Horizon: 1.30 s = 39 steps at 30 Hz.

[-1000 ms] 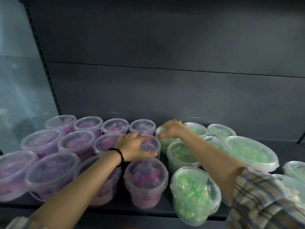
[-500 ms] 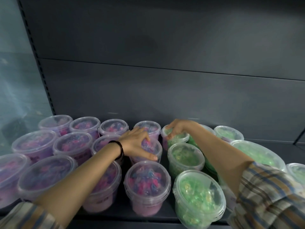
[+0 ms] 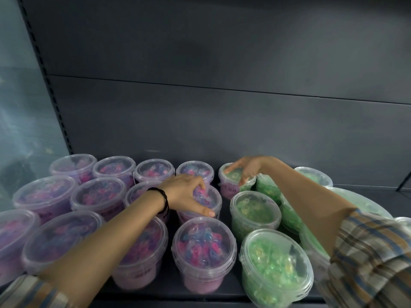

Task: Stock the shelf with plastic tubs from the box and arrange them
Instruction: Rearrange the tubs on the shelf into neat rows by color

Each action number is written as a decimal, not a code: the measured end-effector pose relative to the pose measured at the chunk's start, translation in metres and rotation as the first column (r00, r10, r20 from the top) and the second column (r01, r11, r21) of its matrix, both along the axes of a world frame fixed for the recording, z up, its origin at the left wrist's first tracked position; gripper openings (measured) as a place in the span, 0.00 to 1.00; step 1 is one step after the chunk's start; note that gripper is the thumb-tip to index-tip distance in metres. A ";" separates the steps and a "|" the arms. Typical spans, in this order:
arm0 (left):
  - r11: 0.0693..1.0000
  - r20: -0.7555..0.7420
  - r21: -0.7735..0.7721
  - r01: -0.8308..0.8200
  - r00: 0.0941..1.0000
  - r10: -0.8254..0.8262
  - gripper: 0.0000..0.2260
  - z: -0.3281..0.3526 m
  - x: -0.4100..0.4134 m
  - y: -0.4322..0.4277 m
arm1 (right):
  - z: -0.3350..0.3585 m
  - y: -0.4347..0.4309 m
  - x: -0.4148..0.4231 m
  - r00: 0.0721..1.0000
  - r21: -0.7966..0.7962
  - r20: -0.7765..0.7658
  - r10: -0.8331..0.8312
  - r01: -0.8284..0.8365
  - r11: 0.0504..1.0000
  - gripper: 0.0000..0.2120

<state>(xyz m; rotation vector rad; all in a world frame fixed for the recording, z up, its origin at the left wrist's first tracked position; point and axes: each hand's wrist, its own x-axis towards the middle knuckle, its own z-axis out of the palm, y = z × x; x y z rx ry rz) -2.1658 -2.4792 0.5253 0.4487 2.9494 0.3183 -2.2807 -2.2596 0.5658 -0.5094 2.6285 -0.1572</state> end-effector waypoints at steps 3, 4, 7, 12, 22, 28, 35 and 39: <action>0.999 -0.004 0.035 0.005 1.000 -0.005 0.37 -0.001 0.000 0.000 | -0.004 0.001 -0.001 0.999 -0.128 -0.019 -0.043 0.041 0.991 0.30; 0.999 -0.006 0.048 0.004 1.000 -0.004 0.36 -0.002 0.000 0.000 | -0.006 0.000 -0.001 0.997 -0.153 -0.037 -0.061 0.054 0.987 0.30; 0.997 -0.016 0.083 0.003 1.000 -0.001 0.34 -0.006 0.001 0.000 | -0.015 -0.006 -0.001 0.992 -0.117 -0.096 -0.077 0.066 0.991 0.34; 0.995 -0.004 0.101 0.001 1.000 0.000 0.32 -0.009 -0.001 -0.002 | -0.011 -0.005 -0.001 0.996 -0.137 -0.065 -0.054 0.045 0.990 0.30; 0.998 0.029 0.040 -0.054 0.998 0.053 0.33 -0.007 0.005 0.001 | 0.005 -0.005 0.026 0.988 -0.002 -0.122 0.098 -0.099 0.995 0.33; 0.998 -0.068 0.017 -0.067 0.995 0.068 0.34 -0.005 0.029 0.023 | 0.028 0.013 0.069 0.977 0.064 -0.047 0.207 -0.203 0.977 0.34; 0.997 0.032 -0.065 -0.029 0.999 0.031 0.46 -0.004 0.061 0.039 | 0.019 0.032 0.100 0.971 0.134 0.080 0.225 -0.235 0.963 0.43; 0.996 0.071 -0.056 -0.068 0.995 0.072 0.45 -0.006 0.069 0.040 | 0.018 0.035 0.098 0.978 0.079 0.127 0.163 -0.174 0.982 0.43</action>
